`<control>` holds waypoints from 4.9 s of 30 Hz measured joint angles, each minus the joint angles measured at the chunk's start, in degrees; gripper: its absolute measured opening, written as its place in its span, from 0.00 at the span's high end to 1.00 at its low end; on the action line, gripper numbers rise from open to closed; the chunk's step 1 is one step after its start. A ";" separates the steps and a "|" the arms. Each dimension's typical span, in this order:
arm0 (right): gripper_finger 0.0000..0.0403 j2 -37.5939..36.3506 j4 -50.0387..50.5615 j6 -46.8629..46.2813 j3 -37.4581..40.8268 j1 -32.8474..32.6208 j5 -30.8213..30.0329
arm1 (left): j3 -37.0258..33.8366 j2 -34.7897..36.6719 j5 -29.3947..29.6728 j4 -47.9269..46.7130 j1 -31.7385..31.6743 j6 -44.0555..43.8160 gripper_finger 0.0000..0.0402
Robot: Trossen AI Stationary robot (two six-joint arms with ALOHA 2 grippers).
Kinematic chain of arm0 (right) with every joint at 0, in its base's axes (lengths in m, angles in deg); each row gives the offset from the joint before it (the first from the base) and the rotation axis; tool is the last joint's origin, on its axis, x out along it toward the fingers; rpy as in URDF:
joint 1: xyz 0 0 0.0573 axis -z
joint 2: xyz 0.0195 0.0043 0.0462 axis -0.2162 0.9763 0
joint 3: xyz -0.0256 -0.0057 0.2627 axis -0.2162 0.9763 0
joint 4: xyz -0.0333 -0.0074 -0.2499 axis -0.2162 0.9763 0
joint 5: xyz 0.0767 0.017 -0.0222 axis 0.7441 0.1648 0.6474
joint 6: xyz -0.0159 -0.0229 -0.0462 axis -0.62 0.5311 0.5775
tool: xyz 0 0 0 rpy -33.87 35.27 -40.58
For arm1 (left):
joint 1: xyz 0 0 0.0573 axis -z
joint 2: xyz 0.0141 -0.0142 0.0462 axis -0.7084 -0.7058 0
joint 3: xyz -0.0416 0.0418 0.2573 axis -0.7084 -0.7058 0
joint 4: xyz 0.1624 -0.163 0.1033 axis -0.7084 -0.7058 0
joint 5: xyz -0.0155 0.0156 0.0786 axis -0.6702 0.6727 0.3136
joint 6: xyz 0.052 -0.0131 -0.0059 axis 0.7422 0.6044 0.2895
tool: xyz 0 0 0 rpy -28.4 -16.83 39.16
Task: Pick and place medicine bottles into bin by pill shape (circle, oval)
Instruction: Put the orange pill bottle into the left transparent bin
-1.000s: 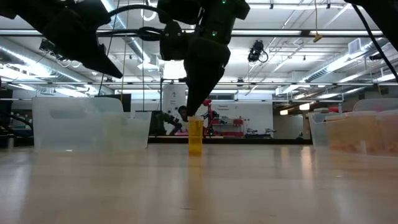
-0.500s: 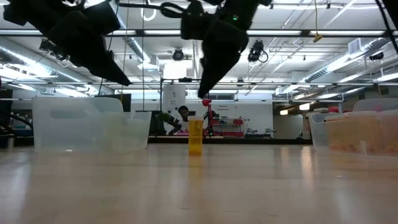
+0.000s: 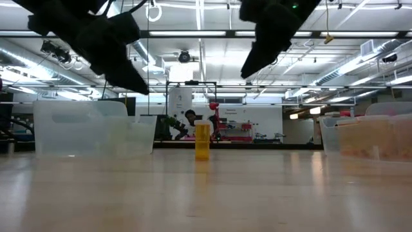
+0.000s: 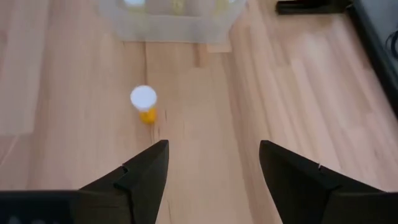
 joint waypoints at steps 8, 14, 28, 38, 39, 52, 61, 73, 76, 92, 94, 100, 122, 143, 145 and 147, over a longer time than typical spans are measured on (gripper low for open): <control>0.36 -14.21 -5.96 -0.50 12.16 -0.02 -1.08 | 4.88 -4.77 -1.03 -0.86 -0.11 1.81 0.57; 0.36 -23.78 -7.33 -2.08 18.95 -0.22 -1.53 | 8.57 -9.23 -2.15 -1.83 -0.61 2.27 0.57; 0.36 -37.26 -4.89 -1.17 25.40 -1.38 -5.92 | 16.74 -17.89 -4.86 -6.67 -2.06 3.58 0.57; 0.36 -44.48 -3.75 0.05 28.57 -1.34 -8.43 | 17.62 -18.99 -5.68 -6.76 -2.39 2.97 0.57; 0.36 -45.00 -3.84 0.20 28.64 -1.33 -8.41 | 17.63 -18.97 -5.75 -6.72 -2.39 2.97 0.57; 0.36 -45.91 -3.86 -0.09 29.12 -1.38 -8.70 | 17.62 -18.96 -5.82 -4.16 -2.36 3.12 0.57; 0.36 -45.91 -3.90 -0.04 29.12 -1.38 -8.68 | 17.60 -20.37 -5.78 1.36 -1.97 5.16 0.57; 0.36 -45.89 -4.10 -0.11 29.12 -1.38 -8.60 | 17.55 -27.03 -8.72 8.75 -1.99 7.06 0.36; 0.36 -45.89 -4.17 -0.07 29.12 -1.38 -8.59 | 17.53 -28.08 -10.12 9.57 -1.96 8.02 0.33; 0.36 -45.89 -4.36 -0.25 29.08 -1.38 -8.57 | 17.56 -36.23 -9.40 15.36 -1.93 15.04 0.40; 0.36 -45.89 -4.37 -0.26 29.08 -1.38 -8.58 | 17.53 -36.25 -9.40 15.17 -1.93 15.02 0.42; 0.36 -45.87 -4.37 -0.26 29.08 -1.38 -8.57 | 17.53 -36.23 -8.97 15.63 -1.93 14.79 0.51; 0.36 -45.87 -4.35 -0.46 29.05 -1.38 -8.57 | 17.58 -30.33 -8.97 13.33 -2.00 11.98 0.65; 0.36 -45.87 -4.29 -1.24 29.05 -1.42 -8.57 | 17.47 -15.29 -6.30 -9.49 -4.98 8.89 0.68; 0.36 -45.87 -4.30 -1.25 29.06 -1.42 -8.55 | 17.66 -14.97 -5.54 -9.95 -4.94 8.51 0.68; 0.36 -45.89 -4.29 -1.32 29.05 -1.42 -8.57 | 17.52 -14.17 -4.67 -13.10 -4.94 7.69 0.67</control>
